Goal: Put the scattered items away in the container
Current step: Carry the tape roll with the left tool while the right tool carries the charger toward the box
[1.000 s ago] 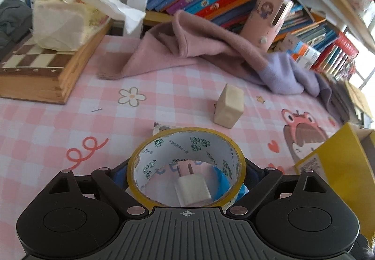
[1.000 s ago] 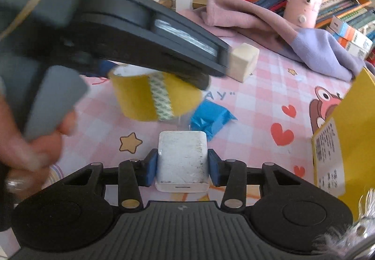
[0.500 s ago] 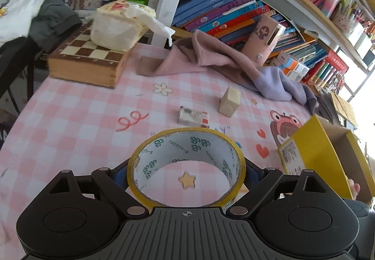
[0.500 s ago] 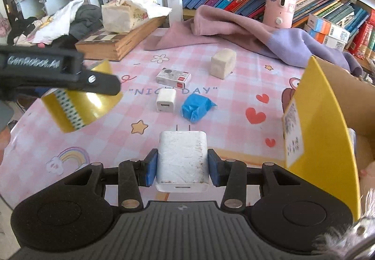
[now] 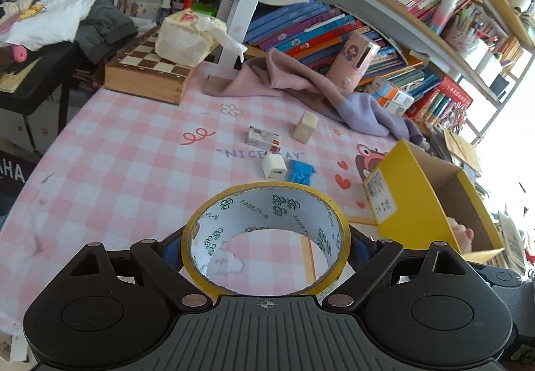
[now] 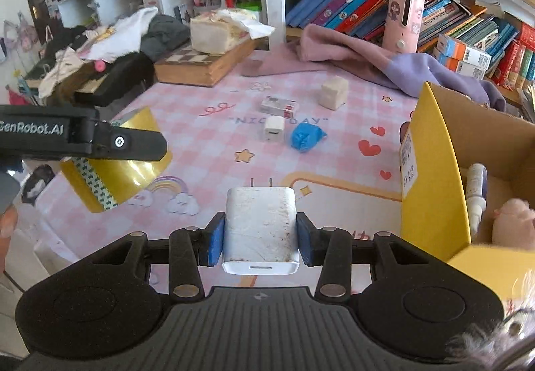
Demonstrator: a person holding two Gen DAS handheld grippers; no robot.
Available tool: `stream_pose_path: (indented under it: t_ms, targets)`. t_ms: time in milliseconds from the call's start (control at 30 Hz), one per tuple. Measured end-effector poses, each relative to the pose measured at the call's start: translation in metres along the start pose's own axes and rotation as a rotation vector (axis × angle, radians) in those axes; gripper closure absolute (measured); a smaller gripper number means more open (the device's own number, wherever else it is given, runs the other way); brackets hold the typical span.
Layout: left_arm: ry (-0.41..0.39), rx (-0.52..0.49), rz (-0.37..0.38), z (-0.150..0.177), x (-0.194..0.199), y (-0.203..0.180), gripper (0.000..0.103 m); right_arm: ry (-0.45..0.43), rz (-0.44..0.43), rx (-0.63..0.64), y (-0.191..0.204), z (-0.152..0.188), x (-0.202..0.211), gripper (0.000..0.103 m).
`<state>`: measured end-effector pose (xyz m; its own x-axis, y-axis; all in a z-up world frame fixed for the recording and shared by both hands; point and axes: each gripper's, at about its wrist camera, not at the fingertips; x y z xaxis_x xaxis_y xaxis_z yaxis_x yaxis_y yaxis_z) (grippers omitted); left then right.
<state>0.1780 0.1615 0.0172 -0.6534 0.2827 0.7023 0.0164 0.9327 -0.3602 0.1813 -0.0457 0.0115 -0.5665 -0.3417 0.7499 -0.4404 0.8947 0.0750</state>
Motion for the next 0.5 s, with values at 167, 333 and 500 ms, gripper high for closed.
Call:
stream_pose_path:
  t_ms: [167, 333, 500]
  targets:
    - [-0.006, -0.011, 0.006, 0.019, 0.030, -0.003, 0.012, -0.020, -0.012, 0.002, 0.016, 0.017, 0.022, 0.062]
    - [-0.016, 0.010, 0.033, 0.045, 0.052, -0.008, 0.012, -0.048, 0.008, -0.002, 0.027, 0.037, 0.049, 0.062]
    - [0.012, 0.024, 0.082, 0.070, 0.060, -0.012, 0.012, -0.088, 0.050, -0.038, 0.025, 0.058, 0.081, 0.062]
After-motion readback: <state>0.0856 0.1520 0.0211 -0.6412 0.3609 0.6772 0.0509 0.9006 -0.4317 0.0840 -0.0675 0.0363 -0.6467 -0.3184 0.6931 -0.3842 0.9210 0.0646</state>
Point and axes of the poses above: each gripper's, at about its wrist camera, not at the fingertips, and x roughly against the way its jaws point, y to its left, z to its underside, and after that the axes turned 3 degrees about y, right-handed
